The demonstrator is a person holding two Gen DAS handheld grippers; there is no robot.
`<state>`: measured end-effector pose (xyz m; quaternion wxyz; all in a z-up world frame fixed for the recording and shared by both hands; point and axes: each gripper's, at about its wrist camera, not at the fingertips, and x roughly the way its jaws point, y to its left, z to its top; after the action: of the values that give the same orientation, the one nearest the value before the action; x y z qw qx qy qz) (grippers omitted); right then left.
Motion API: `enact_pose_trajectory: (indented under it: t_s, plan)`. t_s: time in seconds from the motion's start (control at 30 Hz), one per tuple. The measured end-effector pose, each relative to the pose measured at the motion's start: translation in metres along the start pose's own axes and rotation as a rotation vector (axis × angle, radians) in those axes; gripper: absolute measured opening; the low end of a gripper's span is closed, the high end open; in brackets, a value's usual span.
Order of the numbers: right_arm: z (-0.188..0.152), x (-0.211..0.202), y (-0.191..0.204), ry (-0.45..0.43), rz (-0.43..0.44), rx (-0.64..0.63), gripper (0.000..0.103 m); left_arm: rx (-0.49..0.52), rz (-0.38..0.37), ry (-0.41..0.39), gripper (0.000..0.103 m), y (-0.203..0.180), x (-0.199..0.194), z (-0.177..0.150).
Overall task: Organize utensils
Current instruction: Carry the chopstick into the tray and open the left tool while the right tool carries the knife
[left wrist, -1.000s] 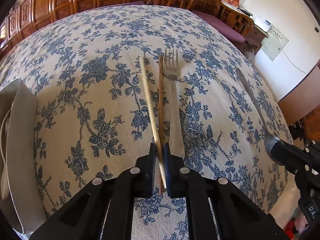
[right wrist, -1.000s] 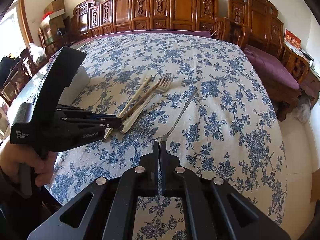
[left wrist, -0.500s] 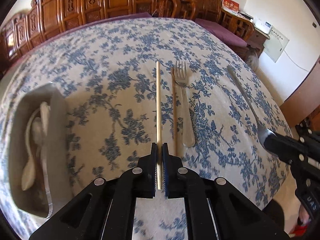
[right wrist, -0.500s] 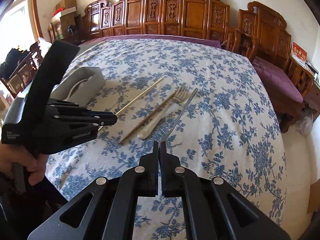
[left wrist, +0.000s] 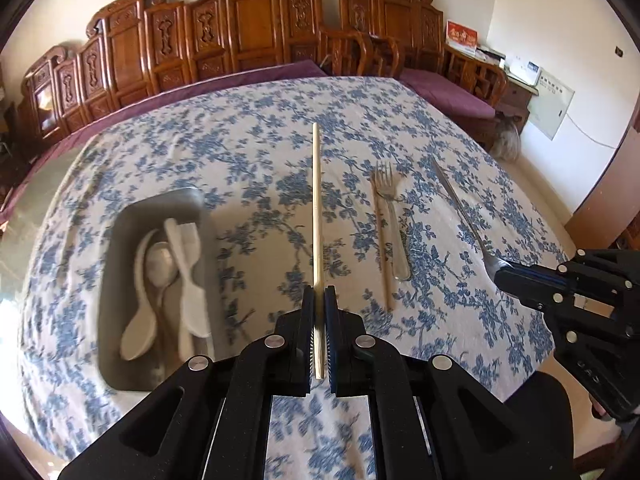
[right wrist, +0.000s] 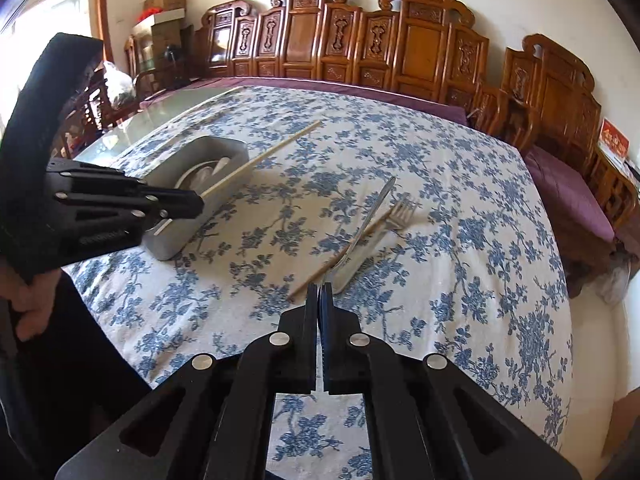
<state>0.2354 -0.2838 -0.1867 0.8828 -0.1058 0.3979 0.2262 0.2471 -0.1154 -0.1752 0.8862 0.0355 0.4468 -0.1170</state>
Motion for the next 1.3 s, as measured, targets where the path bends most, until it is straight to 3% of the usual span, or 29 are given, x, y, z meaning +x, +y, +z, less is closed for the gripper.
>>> enact_pose_trajectory:
  t_s: [0.47, 0.87, 1.3]
  plan:
    - [0.007, -0.009, 0.041, -0.024, 0.043, -0.071, 0.002, -0.046, 0.037, -0.013, 0.004, 0.063, -0.028, -0.025]
    - [0.022, 0.000, 0.067, -0.024, 0.059, -0.078, 0.002, -0.076, 0.054, 0.041, 0.004, 0.115, -0.009, -0.037]
    - [0.032, 0.016, 0.087, -0.003, 0.085, -0.093, 0.002, -0.108, 0.050, 0.108, 0.004, 0.133, 0.028, -0.037]
